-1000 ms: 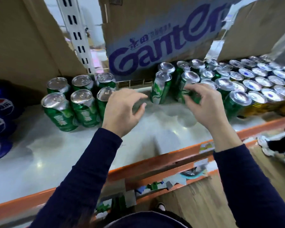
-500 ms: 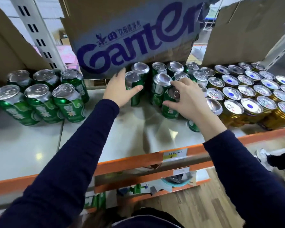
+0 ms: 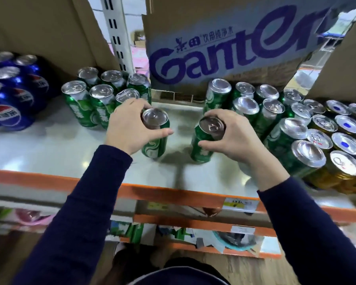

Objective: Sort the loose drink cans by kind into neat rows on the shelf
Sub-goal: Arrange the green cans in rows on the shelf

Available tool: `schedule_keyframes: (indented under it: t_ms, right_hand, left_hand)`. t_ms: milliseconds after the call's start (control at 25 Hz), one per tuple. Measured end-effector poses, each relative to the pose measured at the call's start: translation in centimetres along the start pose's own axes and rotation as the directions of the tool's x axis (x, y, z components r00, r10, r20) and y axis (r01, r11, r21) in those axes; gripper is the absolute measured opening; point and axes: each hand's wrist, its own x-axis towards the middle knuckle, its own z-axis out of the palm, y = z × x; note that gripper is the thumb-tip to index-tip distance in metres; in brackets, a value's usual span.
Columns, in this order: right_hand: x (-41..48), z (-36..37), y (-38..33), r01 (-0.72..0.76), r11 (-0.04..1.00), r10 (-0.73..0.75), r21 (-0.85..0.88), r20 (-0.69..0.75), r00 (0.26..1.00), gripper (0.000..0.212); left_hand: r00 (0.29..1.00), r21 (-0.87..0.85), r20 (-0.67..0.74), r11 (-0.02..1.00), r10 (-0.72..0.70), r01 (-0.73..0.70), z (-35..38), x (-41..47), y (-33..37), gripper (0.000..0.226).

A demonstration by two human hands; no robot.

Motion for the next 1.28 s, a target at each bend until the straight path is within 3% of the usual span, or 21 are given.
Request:
schedule_keyframes:
  t_ms: [160, 320, 600, 720, 840, 920, 1040, 1280]
  right_hand:
    - [1.6, 2.8, -3.7, 0.121, 0.991, -0.122, 0.059, 0.022, 0.992, 0.062]
    - [3.4, 5.3, -7.7, 0.151, 0.985, -0.156, 0.085, 0.058, 0.986, 0.063]
    - [5.9, 9.6, -14.5, 0.131, 0.988, -0.134, 0.079, 0.039, 0.990, 0.070]
    - [6.2, 11.2, -15.9, 0.097, 0.995, -0.099, 0.037, 0.063, 0.993, 0.073]
    - [5.9, 11.6, -16.1, 0.042, 0.998, -0.044, 0.049, 0.034, 0.998, 0.075]
    - [5.4, 12.0, -16.3, 0.003, 0.998, -0.003, 0.070, -0.004, 1.000, 0.075]
    - [4.7, 12.8, -16.7, -0.028, 0.994, 0.034, 0.103, -0.053, 0.998, 0.074]
    - [4.5, 12.9, -16.6, -0.043, 0.991, 0.052, 0.130, -0.067, 0.996, 0.074]
  left_hand:
    - [0.980, 0.100, -0.137, 0.982, -0.146, 0.161, -3.5, -1.7, -3.8, 0.068]
    - [0.943, 0.159, -0.252, 0.952, -0.217, 0.261, -7.3, -1.9, -8.5, 0.068]
    - [0.955, 0.261, -0.167, 0.922, -0.247, 0.285, -10.2, -1.9, -13.9, 0.072]
    - [0.987, 0.064, 0.019, 0.985, -0.162, 0.160, -11.9, -1.6, -16.2, 0.065]
    - [0.959, -0.210, 0.273, 0.969, -0.069, 0.130, -13.8, -1.0, -17.7, 0.063]
    - [0.969, -0.201, 0.241, 0.974, -0.053, 0.103, -13.8, -0.7, -17.9, 0.055]
    - [0.995, -0.047, 0.076, 0.996, -0.068, 0.072, -12.4, -1.1, -17.3, 0.057]
    - [0.997, -0.185, 0.020, 0.980, -0.069, 0.071, -11.4, -2.1, -18.0, 0.050]
